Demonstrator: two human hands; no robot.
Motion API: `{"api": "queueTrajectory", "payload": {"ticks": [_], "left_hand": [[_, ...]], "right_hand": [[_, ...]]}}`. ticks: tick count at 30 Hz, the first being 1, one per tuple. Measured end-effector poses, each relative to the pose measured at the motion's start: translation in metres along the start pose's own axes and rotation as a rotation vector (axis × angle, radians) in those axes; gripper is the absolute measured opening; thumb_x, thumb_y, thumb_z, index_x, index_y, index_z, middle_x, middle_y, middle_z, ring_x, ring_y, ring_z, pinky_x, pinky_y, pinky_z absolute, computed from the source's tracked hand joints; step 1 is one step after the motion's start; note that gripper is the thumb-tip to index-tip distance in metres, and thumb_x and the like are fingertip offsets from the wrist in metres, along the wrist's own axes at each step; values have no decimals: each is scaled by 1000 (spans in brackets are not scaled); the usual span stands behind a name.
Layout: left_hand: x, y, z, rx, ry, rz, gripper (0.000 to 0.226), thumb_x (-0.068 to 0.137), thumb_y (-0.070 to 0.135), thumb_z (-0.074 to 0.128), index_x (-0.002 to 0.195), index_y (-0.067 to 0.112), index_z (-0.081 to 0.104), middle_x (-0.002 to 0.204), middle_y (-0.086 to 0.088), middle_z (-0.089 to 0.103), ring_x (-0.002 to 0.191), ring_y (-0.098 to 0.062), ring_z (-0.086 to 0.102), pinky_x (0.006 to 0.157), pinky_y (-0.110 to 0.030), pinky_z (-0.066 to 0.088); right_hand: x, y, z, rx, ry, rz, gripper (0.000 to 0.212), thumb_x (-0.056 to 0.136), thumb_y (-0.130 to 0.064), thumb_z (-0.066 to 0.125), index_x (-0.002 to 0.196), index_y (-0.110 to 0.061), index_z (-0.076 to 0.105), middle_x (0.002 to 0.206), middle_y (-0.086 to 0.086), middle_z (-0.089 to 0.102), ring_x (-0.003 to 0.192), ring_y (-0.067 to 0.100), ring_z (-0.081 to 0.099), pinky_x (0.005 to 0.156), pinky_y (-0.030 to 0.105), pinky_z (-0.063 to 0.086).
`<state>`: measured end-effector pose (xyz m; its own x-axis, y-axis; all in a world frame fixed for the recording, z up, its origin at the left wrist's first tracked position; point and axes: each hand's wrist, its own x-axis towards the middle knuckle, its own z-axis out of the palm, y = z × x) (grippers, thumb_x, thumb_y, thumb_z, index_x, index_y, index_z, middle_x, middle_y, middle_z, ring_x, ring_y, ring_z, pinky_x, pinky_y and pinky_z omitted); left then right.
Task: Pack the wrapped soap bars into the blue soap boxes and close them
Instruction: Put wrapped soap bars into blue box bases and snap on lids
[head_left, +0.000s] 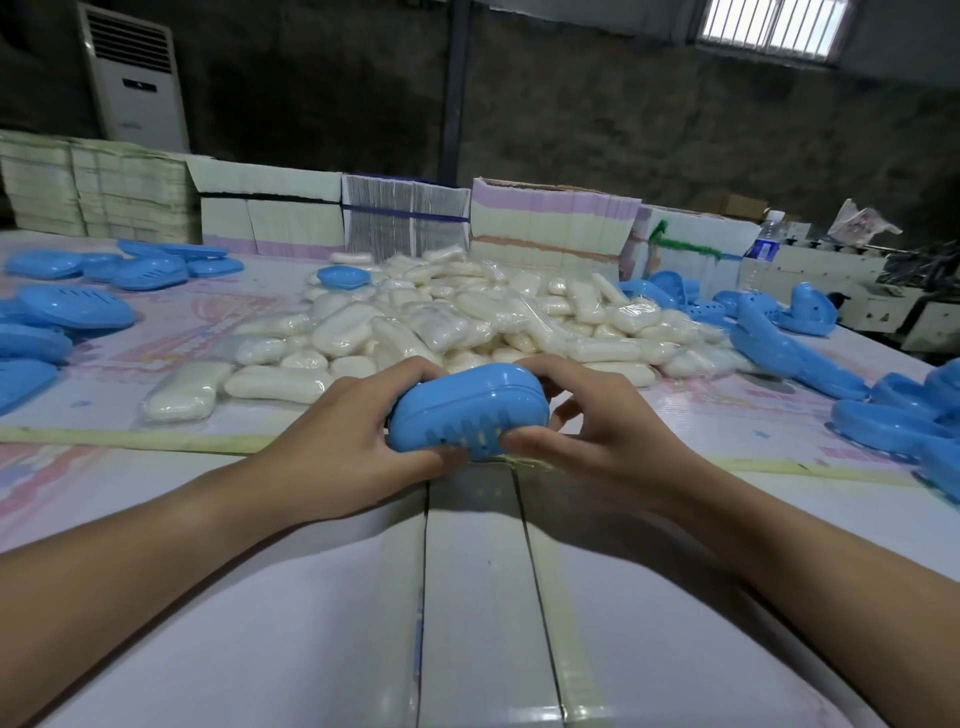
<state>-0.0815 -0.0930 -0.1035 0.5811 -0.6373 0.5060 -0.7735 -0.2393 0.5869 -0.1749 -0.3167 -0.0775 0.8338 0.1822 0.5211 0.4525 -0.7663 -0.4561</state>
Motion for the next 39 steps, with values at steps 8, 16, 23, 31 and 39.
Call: {"api": "queueTrajectory", "payload": {"ticks": [8,16,23,31,39], "left_hand": [[1,-2,0,-13,-27,1,50,66,52,75,110,37,57,93,13,69,84,-10,65,67,-29,52],[3,-6,-3,-216,-97,-28,40,71,40,81,105,39,60,93,12,68,78,-10,65,65,-32,55],[4,-8,-1,-298,-189,-24,47,76,38,79,118,42,57,105,10,68,90,-10,67,71,-21,54],[3,-5,0,-192,-123,-44,53,70,60,73,118,50,53,106,16,67,91,-11,68,73,-37,61],[3,-3,1,-20,24,32,37,78,49,79,108,44,59,99,20,66,94,-5,62,70,-18,49]], "right_hand": [[-1,-10,1,-136,37,-102,47,77,-40,71,111,-8,64,93,-1,67,79,16,59,68,38,49],[1,-12,1,117,6,42,41,77,-29,79,113,-21,62,100,1,67,89,21,61,73,37,53],[-1,-14,3,241,-3,12,33,80,-27,70,110,-18,62,100,-6,67,92,11,63,71,28,55],[-1,-12,3,194,58,-6,28,83,-30,67,110,-21,60,99,-4,66,87,21,61,67,33,54],[2,-3,1,384,34,102,34,78,-39,70,108,-27,60,102,-10,61,92,23,57,70,40,51]]}}
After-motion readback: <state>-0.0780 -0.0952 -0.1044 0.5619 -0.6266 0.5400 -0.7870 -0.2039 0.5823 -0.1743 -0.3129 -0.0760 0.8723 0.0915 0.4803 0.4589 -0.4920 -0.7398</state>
